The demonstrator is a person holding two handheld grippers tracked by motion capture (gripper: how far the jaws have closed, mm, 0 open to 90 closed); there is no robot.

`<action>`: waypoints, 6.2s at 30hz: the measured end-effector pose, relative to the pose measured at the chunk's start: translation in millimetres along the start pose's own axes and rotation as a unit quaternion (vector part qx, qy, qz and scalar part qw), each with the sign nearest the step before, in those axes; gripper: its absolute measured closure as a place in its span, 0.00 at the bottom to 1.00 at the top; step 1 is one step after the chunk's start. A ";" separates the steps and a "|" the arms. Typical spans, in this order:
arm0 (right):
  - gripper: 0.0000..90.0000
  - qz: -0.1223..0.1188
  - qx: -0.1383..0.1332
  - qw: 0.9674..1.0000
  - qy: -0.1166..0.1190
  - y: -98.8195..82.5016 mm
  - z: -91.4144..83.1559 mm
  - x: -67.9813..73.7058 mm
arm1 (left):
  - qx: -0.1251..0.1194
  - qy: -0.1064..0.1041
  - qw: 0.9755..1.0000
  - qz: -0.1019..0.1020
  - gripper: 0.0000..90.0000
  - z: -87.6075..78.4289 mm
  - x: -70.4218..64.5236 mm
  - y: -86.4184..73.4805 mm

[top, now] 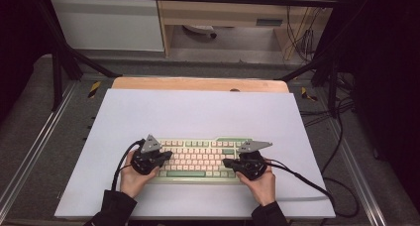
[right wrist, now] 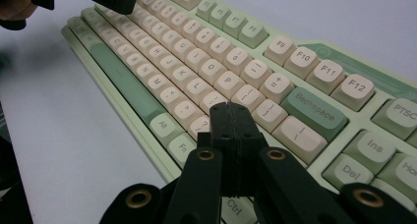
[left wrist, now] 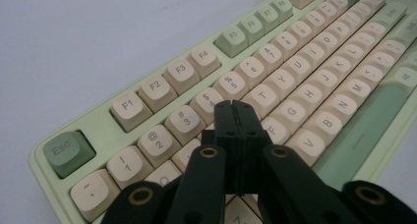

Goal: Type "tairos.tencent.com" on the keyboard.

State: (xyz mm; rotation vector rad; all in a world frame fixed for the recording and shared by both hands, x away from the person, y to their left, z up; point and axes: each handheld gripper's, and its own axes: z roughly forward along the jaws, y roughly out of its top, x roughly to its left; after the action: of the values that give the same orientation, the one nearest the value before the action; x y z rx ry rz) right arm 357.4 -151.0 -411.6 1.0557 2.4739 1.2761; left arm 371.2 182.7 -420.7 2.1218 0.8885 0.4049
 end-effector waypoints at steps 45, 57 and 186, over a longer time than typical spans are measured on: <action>1.00 -0.033 0.011 0.998 0.043 26.8 49.7 42.3 | -0.015 -0.004 1.000 -0.008 1.00 -28.8 4.5 -20.3; 1.00 -0.029 0.019 0.998 0.050 30.0 70.8 46.7 | -0.014 -0.004 1.000 -0.009 1.00 -28.2 4.9 -20.6; 1.00 -0.011 0.000 1.000 0.011 3.0 7.6 7.0 | -0.007 -0.018 1.000 0.014 1.00 0.6 -16.0 7.2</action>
State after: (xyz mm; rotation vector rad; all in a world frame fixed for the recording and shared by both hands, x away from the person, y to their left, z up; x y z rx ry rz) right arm 357.1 -140.3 -412.9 1.0163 2.4950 1.2870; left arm 363.6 167.8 -415.5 2.1238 0.8346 0.3852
